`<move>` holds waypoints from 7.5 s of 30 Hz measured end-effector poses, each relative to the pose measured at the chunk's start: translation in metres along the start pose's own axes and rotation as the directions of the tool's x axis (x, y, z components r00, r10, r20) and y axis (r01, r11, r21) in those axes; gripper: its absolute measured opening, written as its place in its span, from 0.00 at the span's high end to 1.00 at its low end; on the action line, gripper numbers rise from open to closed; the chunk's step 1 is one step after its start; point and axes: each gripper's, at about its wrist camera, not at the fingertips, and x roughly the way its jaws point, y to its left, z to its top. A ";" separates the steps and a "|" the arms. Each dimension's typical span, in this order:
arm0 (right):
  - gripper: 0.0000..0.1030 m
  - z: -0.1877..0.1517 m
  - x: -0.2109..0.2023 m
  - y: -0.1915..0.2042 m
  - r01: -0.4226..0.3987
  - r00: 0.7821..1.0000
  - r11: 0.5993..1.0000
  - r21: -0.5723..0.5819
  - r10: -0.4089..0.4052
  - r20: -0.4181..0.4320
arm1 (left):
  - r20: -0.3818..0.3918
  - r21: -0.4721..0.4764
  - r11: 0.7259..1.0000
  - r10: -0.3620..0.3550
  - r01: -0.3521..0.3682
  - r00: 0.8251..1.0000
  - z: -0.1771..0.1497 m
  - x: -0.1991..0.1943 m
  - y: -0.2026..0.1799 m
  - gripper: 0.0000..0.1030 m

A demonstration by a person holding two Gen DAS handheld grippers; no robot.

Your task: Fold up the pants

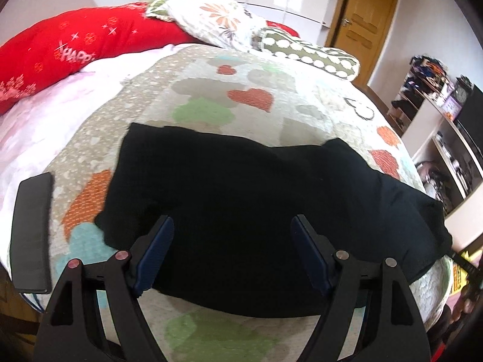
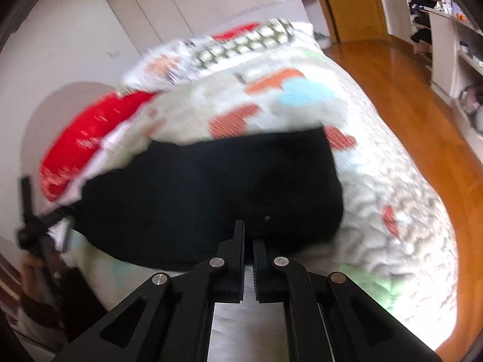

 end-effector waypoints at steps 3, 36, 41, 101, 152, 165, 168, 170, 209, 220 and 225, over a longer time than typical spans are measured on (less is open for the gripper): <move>0.80 -0.003 -0.008 -0.007 -0.035 0.999 0.999 0.030 0.035 -0.007 | 0.001 -0.014 1.000 0.016 -0.016 1.000 0.000 -0.002 0.011 0.23; 0.95 0.120 0.197 0.209 -0.157 0.983 0.866 -0.475 0.093 -0.157 | -0.041 -0.105 0.983 0.146 -0.150 0.988 0.020 0.048 0.065 0.22; 0.99 0.131 0.178 0.201 -0.133 0.991 0.893 -0.430 0.113 -0.070 | -0.031 -0.098 0.982 0.158 -0.161 0.987 0.023 0.054 0.062 0.22; 0.62 0.040 0.087 0.092 0.126 0.992 0.952 -0.278 -0.119 0.042 | -0.023 -0.176 0.967 0.181 -0.182 0.983 0.013 0.049 0.071 0.17; 0.48 -0.013 0.003 0.030 0.163 0.985 0.964 -0.209 -0.146 0.092 | -0.067 0.170 0.982 -0.067 0.078 0.995 -0.019 0.048 -0.119 0.17; 0.41 -0.034 -0.047 -0.024 0.001 0.995 1.000 0.003 -0.001 0.100 | -0.153 0.383 0.881 -0.236 0.278 0.960 -0.001 0.055 -0.216 0.15; 0.41 -0.035 -0.045 -0.032 -0.042 0.991 0.998 0.053 0.035 0.126 | -0.213 0.422 0.835 -0.287 0.352 0.934 0.006 0.066 -0.250 0.15; 0.41 -0.032 -0.042 -0.034 -0.062 0.990 0.996 0.067 0.053 0.130 | -0.247 0.449 0.802 -0.312 0.394 0.917 0.010 0.073 -0.269 0.15; 0.84 0.041 -0.011 0.083 -0.239 0.934 0.962 -0.134 0.265 0.241 | -0.342 0.308 0.693 -0.559 0.652 0.755 0.082 0.070 -0.252 0.61; 0.54 0.017 0.105 0.175 -0.383 0.924 0.898 -0.217 0.370 -0.097 | -0.213 -0.020 0.862 -0.498 0.506 0.841 0.070 0.069 -0.073 0.20; 0.35 0.012 0.062 0.164 -0.415 0.905 0.861 -0.293 0.423 -0.038 | -0.217 -0.031 0.874 -0.480 0.485 0.850 0.055 0.068 -0.063 0.20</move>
